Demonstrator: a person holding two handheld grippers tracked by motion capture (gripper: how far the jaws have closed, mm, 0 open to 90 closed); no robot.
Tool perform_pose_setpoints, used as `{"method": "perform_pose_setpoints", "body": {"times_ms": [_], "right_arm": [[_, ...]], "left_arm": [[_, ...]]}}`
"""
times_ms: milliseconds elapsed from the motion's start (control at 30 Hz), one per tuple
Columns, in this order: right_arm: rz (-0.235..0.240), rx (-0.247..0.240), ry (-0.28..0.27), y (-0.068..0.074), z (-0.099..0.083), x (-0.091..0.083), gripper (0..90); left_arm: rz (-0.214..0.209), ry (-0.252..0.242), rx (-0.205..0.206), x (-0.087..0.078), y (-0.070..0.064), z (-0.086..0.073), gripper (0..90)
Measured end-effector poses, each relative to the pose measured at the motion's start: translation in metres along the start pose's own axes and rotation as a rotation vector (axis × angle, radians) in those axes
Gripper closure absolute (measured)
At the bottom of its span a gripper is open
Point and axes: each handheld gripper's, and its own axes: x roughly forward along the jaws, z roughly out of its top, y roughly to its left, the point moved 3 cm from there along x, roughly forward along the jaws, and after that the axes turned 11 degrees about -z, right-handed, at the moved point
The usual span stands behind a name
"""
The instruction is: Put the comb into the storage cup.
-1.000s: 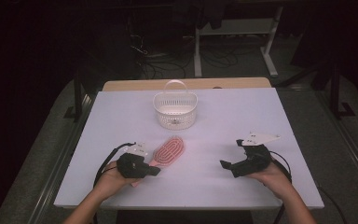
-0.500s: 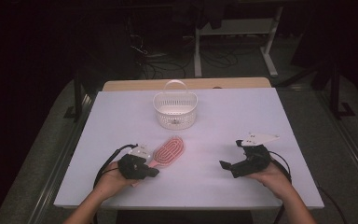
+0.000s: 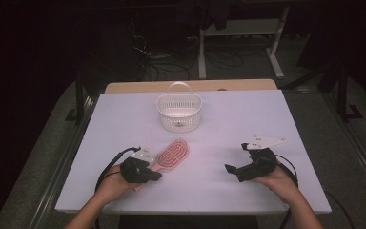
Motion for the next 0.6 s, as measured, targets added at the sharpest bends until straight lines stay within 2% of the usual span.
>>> {"method": "perform_pose_setpoints", "body": {"times_ms": [200, 400, 600], "right_arm": [[-0.001, -0.003, 0.0, 0.0, 0.0, 0.0, 0.0], [-0.001, -0.003, 0.0, 0.0, 0.0, 0.0, 0.0], [-0.001, -0.002, 0.0, 0.0, 0.0, 0.0, 0.0]], "left_arm": [[0.025, 0.013, 0.005, -0.003, 0.003, -0.001, 89.7], [0.049, -0.006, -0.008, -0.011, 0.007, -0.002, 89.7], [0.07, -0.003, -0.014, -0.015, 0.012, -0.005, 89.8]]}}
